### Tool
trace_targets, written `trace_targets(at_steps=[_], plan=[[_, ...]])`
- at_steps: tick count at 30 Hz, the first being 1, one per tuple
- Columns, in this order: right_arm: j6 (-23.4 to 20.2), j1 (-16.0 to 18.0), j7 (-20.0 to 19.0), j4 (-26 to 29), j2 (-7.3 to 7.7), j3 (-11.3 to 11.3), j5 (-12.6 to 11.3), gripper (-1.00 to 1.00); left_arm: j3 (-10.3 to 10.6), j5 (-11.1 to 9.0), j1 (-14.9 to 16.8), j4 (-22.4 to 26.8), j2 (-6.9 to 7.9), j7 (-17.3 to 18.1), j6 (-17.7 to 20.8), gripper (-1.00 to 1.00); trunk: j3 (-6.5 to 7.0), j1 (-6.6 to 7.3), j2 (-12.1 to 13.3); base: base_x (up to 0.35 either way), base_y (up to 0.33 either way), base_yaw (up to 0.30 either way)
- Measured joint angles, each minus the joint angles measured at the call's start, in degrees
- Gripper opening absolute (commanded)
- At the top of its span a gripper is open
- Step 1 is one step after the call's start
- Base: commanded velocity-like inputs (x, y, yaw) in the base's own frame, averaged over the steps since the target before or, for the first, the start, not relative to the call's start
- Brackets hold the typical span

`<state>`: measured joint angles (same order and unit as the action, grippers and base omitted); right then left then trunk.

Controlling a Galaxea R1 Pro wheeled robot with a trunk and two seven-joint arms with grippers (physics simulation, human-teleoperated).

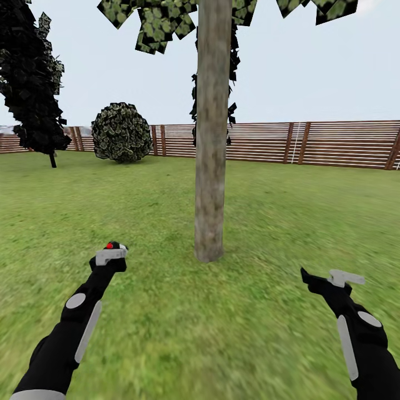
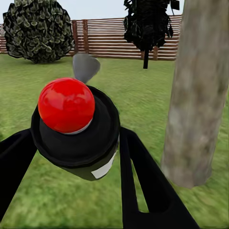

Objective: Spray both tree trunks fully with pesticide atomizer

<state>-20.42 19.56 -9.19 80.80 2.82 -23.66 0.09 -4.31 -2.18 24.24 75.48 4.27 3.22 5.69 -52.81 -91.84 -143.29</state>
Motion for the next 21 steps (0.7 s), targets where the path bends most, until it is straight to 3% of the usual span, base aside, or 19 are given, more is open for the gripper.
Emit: trace_targets(at_steps=[4,7,8,9,10,13,17,20,21], plan=[[-0.01,0.0,-1.24,-1.29,0.05,-1.28,1.19,1.0,0.01,0.01,0.0,-0.13,1.18,0.03,0.09,-1.0,0.0,0.0,0.0,0.0,0.0,0.0],[-0.02,0.0,-2.18,-2.26,0.02,-2.18,2.08,1.0,0.05,0.02,0.0,-0.15,1.26,0.03,0.1,-1.0,0.0,0.0,0.0,0.0,0.0,0.0],[-0.15,0.02,-17.95,-10.05,0.03,-2.16,8.54,1.0,0.07,0.02,0.0,-0.15,1.27,0.03,0.1,-1.0,0.01,0.01,-0.01,0.0,0.0,0.0],[-0.03,0.06,-37.51,-13.62,0.02,-2.15,9.35,1.0,0.09,0.03,0.0,-0.15,1.27,0.05,0.11,-1.0,-0.01,-0.01,0.01,0.0,0.0,0.0],[-0.01,0.17,-42.81,-14.08,0.02,-2.14,9.31,1.0,0.1,0.03,0.0,-0.15,1.28,0.18,0.12,-1.0,0.0,0.0,0.0,0.0,0.0,0.0],[-0.02,0.51,-42.82,-15.46,0.02,-2.14,9.5,1.0,0.11,0.04,0.0,-0.15,1.4,1.55,0.2,-1.0,0.0,0.0,0.0,0.0,0.0,0.0],[-0.06,2.89,-42.9,-16.44,0.02,-2.08,9.53,1.0,0.12,1.16,0.05,-0.15,2.08,6.03,0.35,-1.0,0.0,0.0,0.0,0.0,0.0,0.0],[-0.13,3.79,-43.31,-16.66,-0.01,-1.49,9.59,1.0,0.08,5.65,0.07,-0.16,2.56,9.66,0.58,-1.0,0.0,0.0,0.0,0.0,0.0,0.0],[-0.16,3.93,-43.38,-16.69,-0.08,0.28,9.57,1.0,0.07,7.74,0.11,-0.17,2.64,12.52,0.7,-1.0,0.0,0.0,0.0,0.0,0.0,0.0]])
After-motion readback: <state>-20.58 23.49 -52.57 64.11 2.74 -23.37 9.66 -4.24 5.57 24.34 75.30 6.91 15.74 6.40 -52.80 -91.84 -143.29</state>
